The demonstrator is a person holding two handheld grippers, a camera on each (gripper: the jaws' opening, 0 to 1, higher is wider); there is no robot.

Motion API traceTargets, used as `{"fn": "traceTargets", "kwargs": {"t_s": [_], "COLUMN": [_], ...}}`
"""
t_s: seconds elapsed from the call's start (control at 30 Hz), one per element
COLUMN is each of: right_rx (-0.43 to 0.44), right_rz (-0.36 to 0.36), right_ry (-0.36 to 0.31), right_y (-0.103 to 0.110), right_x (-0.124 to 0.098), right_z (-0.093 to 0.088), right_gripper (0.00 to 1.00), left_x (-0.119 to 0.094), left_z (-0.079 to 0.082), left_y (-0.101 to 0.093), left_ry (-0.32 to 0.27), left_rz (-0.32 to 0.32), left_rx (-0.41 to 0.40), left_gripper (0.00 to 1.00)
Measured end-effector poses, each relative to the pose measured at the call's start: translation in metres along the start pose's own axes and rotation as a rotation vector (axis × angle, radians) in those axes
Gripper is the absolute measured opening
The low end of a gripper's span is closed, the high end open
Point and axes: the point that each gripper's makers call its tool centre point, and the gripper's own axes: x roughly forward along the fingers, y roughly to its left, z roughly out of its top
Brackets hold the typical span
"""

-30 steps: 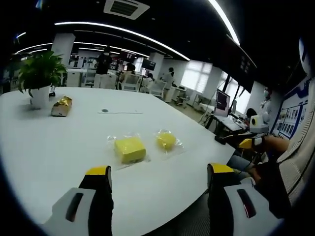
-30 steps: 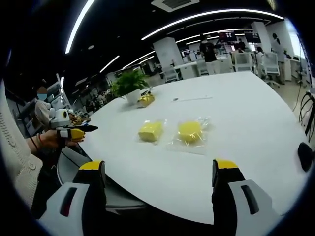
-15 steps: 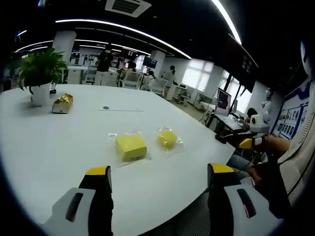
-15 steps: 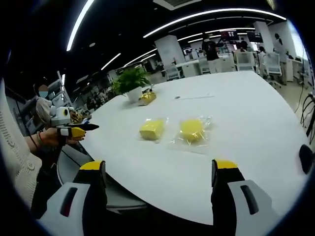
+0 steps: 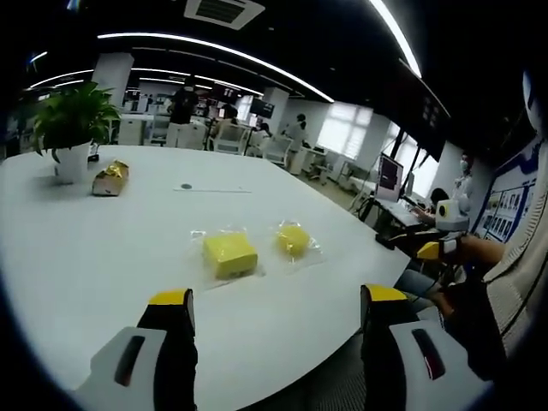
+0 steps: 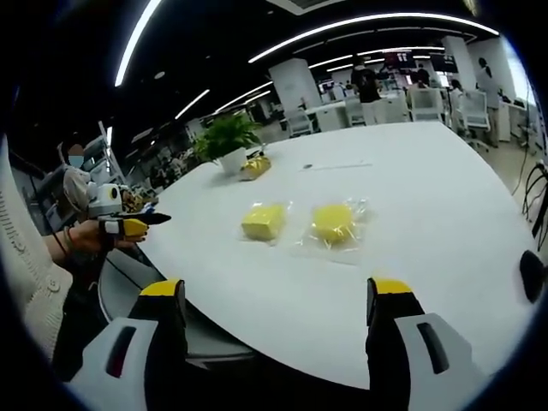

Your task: Compare the silicone blocks by pressing each to a similar depth, holding the contact briefly, and releasing to observe deformation and rebound differences across the visible hardness samples.

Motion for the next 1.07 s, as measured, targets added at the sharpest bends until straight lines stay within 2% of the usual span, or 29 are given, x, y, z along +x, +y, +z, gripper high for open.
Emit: {"fn": "traceTargets", "kwargs": {"t_s": [0.37,0.6,0.8,0.93,1.07], "right_rx": [-0.004,-0.012,-0.025,-0.025,-0.027], "right_rz": [0.014,0.021,0.035,0.033,0.022], "right_ry": [0.016,0.014,0.035,0.032,0.016], "right_y": [0.005,0.008,0.012,0.012,0.01], "right_x": [0.002,0.004,0.005,0.005,0.005], "right_z": [-0.004,-0.001,-0.004,-0.004,-0.002], "right_gripper": [0.8,0.79,0.78,0.78,0.78], "left_x": [-0.004,-0.005,-0.005,-0.005,-0.003], "left_z": [-0.001,0.006,0.003,0.003,-0.004], "left_y": [-0.001,-0.003,-0.004,-0.006,-0.006], "left_ry": [0.001,-0.018,-0.001,-0.007,0.011], "left_rz": [0.006,-0.003,-0.009,-0.015,-0.015], "left_rx": [-0.007,-0.017,-0.005,-0.015,-0.011], "left_gripper": [0.79,0.79,0.78,0.78,0.78]}}
